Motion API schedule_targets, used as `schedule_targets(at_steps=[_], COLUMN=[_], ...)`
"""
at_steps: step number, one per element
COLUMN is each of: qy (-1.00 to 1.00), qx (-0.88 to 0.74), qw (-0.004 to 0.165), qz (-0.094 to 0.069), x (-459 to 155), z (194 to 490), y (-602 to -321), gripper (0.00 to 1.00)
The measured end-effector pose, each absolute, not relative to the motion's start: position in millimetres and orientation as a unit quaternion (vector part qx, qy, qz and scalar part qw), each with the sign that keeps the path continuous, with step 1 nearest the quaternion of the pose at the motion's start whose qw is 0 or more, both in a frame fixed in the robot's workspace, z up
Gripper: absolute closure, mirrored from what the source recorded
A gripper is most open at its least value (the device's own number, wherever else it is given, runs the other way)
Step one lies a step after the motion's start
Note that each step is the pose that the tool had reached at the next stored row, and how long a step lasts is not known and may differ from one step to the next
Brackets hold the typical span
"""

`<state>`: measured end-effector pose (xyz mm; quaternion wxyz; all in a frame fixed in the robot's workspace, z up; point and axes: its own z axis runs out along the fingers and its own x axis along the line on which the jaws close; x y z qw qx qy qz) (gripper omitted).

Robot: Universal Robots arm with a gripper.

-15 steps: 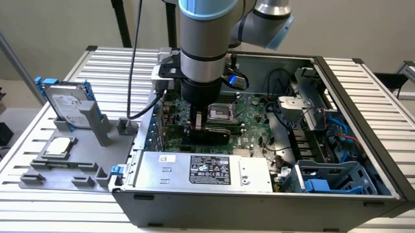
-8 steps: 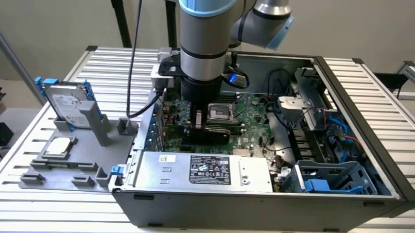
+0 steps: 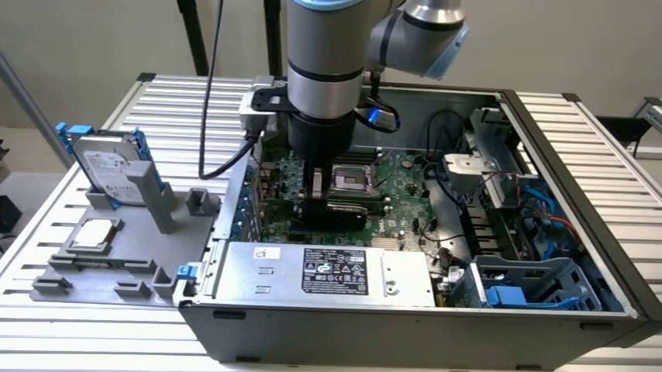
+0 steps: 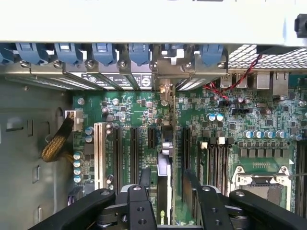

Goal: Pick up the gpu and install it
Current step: 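Insert the gpu into the slot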

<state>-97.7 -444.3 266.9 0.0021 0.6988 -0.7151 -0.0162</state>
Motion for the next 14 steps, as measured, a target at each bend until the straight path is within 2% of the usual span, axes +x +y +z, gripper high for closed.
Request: schedule_targets(at_steps=[14], qy=[-0.715], qx=[0.699], qw=[0.002], qz=[-0.016], x=[-97.7], z=[275.7], y=[-444.3], gripper=[0.59])
